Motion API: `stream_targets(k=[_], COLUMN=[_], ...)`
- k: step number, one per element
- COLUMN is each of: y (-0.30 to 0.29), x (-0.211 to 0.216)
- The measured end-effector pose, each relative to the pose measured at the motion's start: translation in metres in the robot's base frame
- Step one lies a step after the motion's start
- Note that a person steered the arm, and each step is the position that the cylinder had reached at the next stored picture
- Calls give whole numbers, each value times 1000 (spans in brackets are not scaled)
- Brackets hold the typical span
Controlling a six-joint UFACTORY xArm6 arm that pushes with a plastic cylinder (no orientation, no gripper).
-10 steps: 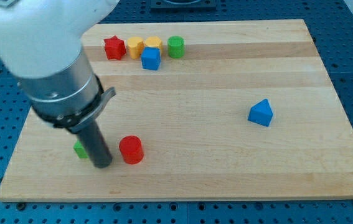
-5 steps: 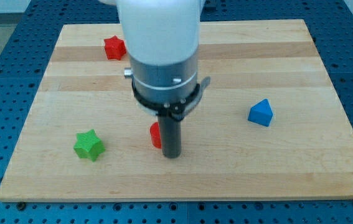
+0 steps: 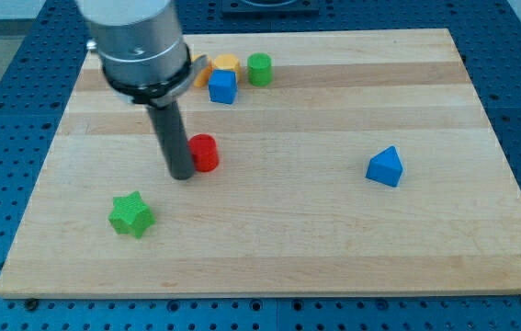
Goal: Push the red circle to the group of blocks
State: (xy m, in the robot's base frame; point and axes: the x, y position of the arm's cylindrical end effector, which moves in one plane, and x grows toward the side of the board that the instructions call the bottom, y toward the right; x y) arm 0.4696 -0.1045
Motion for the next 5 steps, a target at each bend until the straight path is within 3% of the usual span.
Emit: stream_targets(k=[2, 5], y=[53, 61], x=[-21, -84])
